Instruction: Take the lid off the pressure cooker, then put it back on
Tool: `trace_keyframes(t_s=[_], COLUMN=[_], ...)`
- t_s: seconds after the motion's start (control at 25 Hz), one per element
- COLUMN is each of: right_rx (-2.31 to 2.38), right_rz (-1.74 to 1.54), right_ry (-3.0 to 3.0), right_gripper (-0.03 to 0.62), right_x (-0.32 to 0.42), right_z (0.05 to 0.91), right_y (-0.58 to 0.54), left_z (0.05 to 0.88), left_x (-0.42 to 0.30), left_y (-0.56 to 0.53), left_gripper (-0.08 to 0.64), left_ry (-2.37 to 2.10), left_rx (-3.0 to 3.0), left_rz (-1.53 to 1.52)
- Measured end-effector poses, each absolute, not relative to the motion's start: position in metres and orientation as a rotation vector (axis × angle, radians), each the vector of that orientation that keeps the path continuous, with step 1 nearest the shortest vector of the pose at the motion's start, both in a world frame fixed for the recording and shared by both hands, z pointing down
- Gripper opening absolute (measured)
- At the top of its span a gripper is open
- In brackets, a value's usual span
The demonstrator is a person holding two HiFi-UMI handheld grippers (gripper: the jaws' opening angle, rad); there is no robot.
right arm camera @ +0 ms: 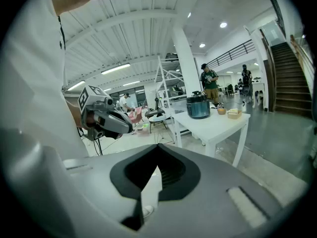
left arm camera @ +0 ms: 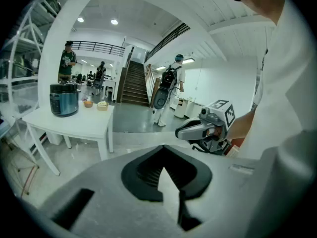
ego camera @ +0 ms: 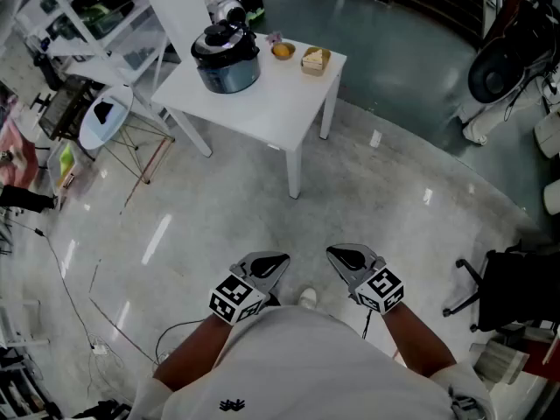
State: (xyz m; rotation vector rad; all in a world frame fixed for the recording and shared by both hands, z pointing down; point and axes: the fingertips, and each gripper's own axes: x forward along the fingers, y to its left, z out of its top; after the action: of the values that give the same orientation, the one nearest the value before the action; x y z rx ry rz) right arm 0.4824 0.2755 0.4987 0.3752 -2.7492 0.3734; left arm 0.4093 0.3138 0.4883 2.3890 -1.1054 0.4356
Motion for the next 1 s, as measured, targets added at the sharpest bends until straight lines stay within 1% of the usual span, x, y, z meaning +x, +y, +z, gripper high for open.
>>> trace_keyframes(t_s=[0.16, 0.36, 0.64, 0.68, 0.84, 1.0], right_rx=[0.357, 0.343, 0.279, 0.287, 0.346, 0.418], right_rz=[0.355, 0.324, 0.358, 0.362, 0.343, 0.305], right_ry=[-2.787, -2.812, -2.851, -2.858, -2.861, -2.84], right_gripper=[0.009, 0.009, 0.019, 0.068, 0.174, 0.207], right_x=[0.475, 0.471, 0.459, 0.457, 0.447, 0.429], right_z=[0.484, 0.475, 0.467, 0.466, 0.461, 0.459], right_y=[0.274, 0.267, 0.268, 0.265, 0.249, 0.224], left_z=[0.471, 0.45, 0.445, 0.445, 0.451, 0.45], left_x=[0.386, 0.379, 0.371, 0.368, 0.353, 0.329], left_y=[0.307, 0.302, 0.316, 0.316, 0.308, 0.287], left_gripper=[0.006, 0.008, 0.008, 0.008, 0.008, 0.008], left_ry=[-1.22, -1.291, -1.319, -1.316, -1.293, -1.265], left_rx=[2.383, 2.398, 2.366, 2.364, 2.372, 2.412], left_rz=[0.419, 0.383, 0.364, 0.364, 0.363, 0.326])
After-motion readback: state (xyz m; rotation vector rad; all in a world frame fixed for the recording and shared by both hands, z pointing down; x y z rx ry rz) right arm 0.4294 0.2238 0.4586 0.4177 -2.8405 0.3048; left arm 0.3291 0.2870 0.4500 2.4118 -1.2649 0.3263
